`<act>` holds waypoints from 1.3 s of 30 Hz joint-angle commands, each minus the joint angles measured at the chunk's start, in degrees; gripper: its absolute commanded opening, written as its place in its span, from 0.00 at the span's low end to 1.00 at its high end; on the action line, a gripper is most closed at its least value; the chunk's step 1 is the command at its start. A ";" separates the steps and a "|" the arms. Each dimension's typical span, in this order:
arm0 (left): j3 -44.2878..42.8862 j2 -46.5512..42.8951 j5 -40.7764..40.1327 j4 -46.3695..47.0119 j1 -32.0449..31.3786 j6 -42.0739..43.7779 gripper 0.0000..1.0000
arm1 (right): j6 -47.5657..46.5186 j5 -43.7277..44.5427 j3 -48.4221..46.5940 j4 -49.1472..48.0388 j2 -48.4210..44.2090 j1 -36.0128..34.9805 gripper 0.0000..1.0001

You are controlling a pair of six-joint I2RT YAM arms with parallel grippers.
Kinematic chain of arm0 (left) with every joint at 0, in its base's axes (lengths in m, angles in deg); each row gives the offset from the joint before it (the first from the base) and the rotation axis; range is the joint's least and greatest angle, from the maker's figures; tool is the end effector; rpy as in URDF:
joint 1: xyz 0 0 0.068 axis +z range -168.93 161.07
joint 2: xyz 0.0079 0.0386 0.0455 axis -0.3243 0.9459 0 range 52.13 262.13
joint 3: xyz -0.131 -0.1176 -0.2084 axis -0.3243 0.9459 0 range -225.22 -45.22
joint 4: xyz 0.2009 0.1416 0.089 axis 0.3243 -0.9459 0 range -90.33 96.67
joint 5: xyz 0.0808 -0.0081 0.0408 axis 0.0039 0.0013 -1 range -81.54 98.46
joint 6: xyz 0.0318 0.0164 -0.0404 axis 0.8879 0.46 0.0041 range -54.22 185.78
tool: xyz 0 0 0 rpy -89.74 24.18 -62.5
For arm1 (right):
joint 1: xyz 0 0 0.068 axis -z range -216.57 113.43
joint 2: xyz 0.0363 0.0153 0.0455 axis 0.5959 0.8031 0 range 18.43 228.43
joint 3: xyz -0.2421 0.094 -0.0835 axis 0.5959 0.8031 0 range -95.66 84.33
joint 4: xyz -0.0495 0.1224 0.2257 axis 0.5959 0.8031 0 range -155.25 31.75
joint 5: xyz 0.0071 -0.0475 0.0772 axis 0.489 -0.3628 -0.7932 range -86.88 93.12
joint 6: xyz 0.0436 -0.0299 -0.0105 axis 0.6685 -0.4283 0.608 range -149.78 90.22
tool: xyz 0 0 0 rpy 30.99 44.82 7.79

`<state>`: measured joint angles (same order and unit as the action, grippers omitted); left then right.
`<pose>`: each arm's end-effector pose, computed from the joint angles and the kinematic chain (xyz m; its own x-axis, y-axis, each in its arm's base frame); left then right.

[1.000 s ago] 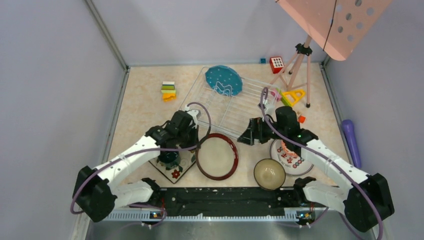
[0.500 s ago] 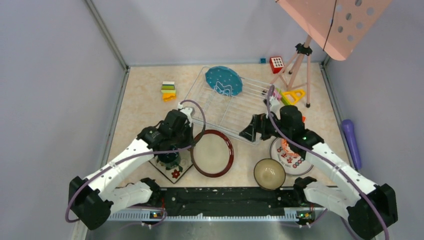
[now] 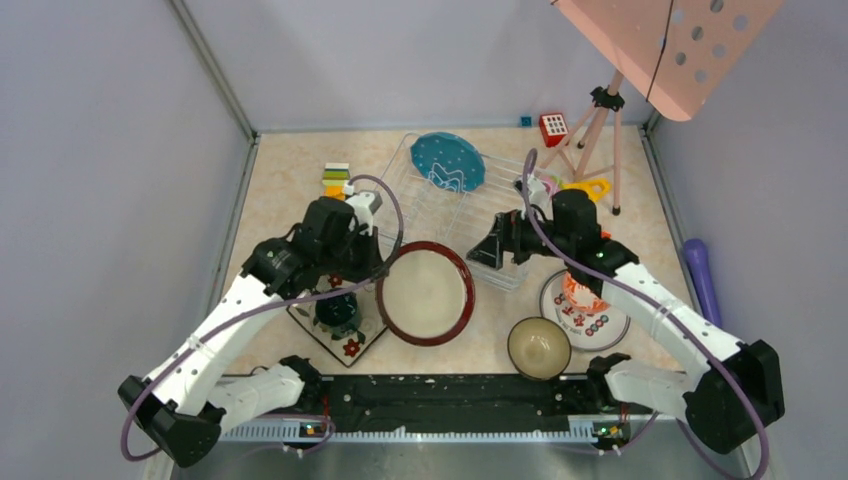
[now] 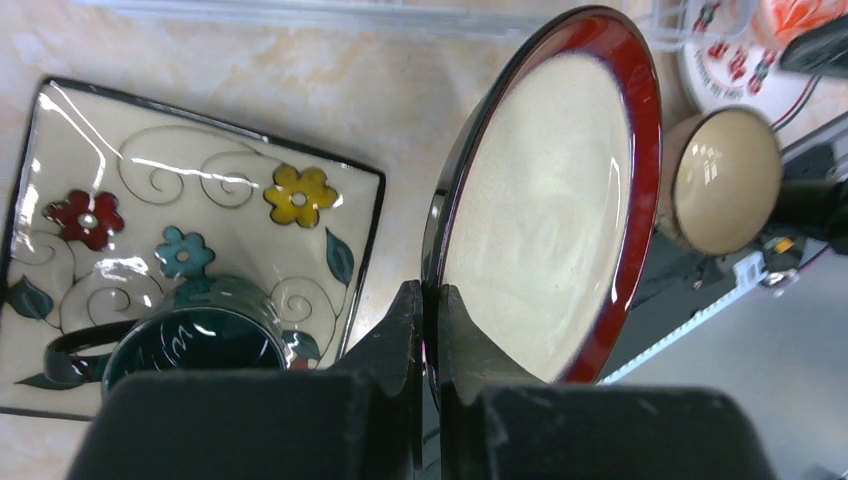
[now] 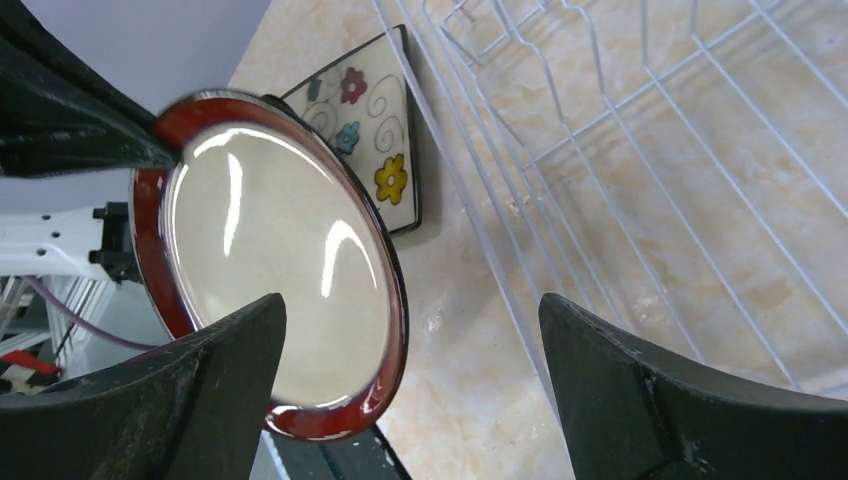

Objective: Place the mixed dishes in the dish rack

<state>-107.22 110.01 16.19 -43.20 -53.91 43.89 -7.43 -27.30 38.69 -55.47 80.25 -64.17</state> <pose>0.1578 -0.1162 0.3362 -0.7850 0.0983 -0.6116 0.3796 0.8566 -0.3496 0.2056 0.1279 0.2898 -0.6641 0.0230 -0.7473 -0.5951 0.5889 0.5469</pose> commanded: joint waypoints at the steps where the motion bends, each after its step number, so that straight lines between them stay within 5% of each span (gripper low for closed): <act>1: -8.68 -1.60 4.85 7.71 3.71 -1.34 0.00 | 1.27 -6.67 -4.50 -5.14 2.41 -0.53 0.95; 8: -8.91 -0.22 16.09 16.19 13.79 -2.98 0.00 | 5.21 -11.35 -8.13 -8.74 6.90 -0.53 0.90; 18: -7.89 1.07 19.69 22.44 16.09 -4.51 0.00 | 13.23 -10.18 -10.12 -13.97 11.47 -0.30 0.74; 22: -7.13 0.16 19.89 23.82 16.71 -4.94 0.00 | 13.51 -10.15 -9.65 -15.57 12.10 -0.27 0.48; 25: -6.48 0.21 20.24 24.50 17.01 -5.44 0.00 | 12.41 -8.69 -10.59 -15.26 12.18 -0.20 0.00; 26: -6.47 0.33 19.60 23.75 17.05 -5.40 0.00 | 11.51 -7.48 -11.16 -14.37 12.09 -0.12 0.00; 27: -6.54 0.42 17.98 22.78 17.13 -5.41 0.04 | 10.45 -6.48 -11.80 -13.61 12.02 -0.01 0.00; 30: -6.75 0.63 11.49 18.93 17.23 -5.75 0.54 | 6.06 -1.34 -14.22 -12.66 11.41 0.47 0.00; 31: -6.72 0.50 9.49 17.94 17.23 -5.83 0.61 | 4.28 1.50 -15.17 -12.29 11.38 0.52 0.00; 39: -1.79 -2.51 4.07 16.85 17.23 -4.83 0.68 | -11.54 19.20 -24.19 -14.99 14.18 0.88 0.00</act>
<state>-111.59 110.65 22.81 -28.36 -36.55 38.91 -10.75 -17.48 24.15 -59.28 94.59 -63.64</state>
